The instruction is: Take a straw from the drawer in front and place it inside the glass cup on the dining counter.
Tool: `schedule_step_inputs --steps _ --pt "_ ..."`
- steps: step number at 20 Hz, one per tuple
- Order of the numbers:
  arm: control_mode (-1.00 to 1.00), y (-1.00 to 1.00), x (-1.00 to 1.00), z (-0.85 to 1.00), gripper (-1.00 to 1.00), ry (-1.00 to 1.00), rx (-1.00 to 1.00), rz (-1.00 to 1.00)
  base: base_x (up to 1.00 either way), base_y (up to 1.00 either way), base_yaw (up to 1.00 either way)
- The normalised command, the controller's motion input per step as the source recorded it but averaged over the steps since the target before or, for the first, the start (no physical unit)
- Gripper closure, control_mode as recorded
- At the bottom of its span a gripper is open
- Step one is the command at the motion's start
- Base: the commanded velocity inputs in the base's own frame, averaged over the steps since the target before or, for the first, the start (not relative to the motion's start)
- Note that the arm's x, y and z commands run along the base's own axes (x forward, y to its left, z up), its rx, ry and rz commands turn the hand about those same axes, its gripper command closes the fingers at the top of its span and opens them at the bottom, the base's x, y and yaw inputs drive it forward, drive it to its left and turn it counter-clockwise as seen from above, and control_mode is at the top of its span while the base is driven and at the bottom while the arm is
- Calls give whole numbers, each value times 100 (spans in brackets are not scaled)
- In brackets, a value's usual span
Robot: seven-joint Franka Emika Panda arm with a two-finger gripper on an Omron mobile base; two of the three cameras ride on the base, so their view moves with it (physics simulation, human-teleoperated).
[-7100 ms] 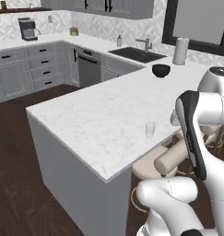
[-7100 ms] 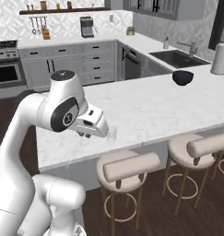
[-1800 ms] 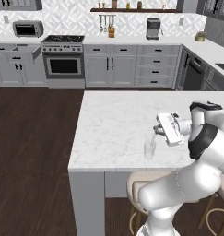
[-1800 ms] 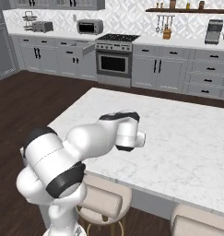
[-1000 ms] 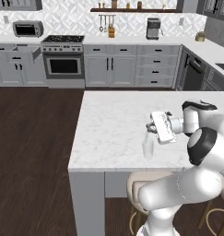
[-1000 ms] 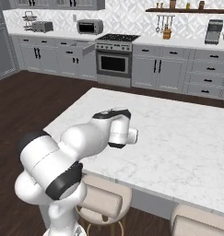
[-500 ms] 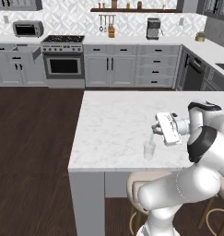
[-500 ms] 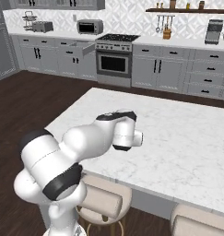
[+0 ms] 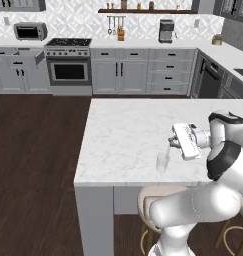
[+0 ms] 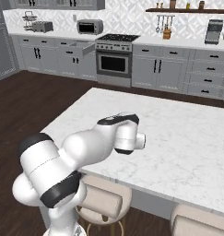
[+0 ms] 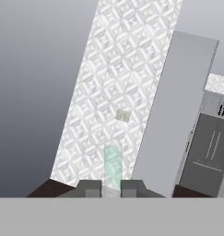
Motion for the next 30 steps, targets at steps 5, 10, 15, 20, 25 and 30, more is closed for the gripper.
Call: schedule_step_inputs --steps 5,10,15,20,25,30 --pt "-100 7 0 0 100 0 0 0 0 0 0" --pt "-100 22 7 0 100 0 0 0 0 0 0" --pt "-100 9 12 -5 100 0 0 0 0 0 0" --pt "-100 -3 1 -22 100 0 0 0 0 0 0" --pt "-100 -10 4 -28 100 0 -1 0 0 0 0" --pt "-100 -7 2 -32 100 0 0 0 0 0 0"
